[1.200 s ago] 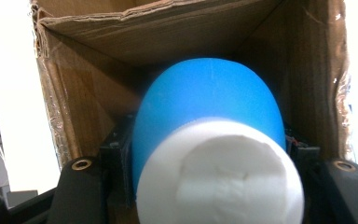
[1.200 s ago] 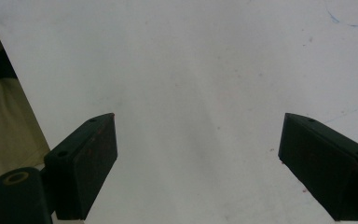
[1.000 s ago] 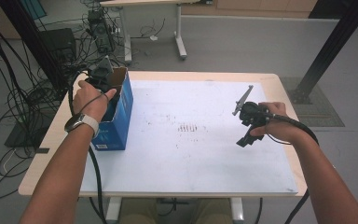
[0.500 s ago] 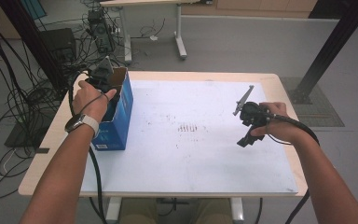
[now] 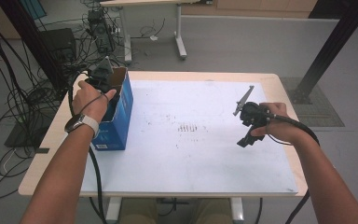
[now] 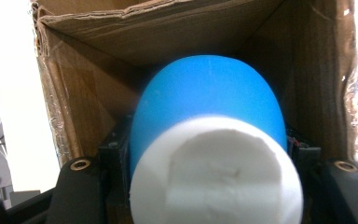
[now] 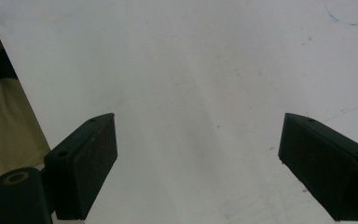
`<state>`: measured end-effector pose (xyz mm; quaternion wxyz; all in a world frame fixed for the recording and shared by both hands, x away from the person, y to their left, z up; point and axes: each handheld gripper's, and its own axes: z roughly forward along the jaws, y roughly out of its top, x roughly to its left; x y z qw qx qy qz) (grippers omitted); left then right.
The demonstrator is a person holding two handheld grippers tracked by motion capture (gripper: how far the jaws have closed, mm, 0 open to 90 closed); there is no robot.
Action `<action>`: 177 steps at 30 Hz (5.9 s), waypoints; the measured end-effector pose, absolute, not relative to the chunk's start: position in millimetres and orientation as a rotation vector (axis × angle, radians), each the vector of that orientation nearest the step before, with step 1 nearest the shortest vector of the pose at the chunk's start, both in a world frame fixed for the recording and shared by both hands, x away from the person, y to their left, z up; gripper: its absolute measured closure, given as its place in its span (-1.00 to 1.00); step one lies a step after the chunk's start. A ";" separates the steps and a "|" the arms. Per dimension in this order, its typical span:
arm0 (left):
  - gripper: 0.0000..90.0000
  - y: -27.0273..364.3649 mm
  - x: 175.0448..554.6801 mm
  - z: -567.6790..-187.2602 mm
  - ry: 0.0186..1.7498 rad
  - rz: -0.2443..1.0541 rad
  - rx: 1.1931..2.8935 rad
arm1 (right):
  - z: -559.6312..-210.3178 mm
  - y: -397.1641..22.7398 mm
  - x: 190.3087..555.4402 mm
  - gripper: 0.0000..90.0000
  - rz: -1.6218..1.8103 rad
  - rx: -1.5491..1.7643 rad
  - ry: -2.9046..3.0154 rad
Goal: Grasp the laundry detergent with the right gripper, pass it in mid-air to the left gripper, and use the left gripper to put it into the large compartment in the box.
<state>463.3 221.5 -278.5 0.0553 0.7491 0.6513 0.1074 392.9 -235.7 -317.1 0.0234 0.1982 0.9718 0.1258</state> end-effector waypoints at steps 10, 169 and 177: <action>-0.19 221.5 463.3 -279.0 1.979 0.331 2.273 | -317.1 -236.1 393.0 -0.74 0.388 0.611 3.009; -0.84 131.7 411.5 -146.7 0.971 0.234 2.650 | -293.6 -250.4 366.2 -0.75 0.393 0.641 2.961; -0.84 109.4 406.8 -150.8 0.822 0.191 2.701 | -292.2 -248.2 366.5 -0.75 0.392 0.634 2.962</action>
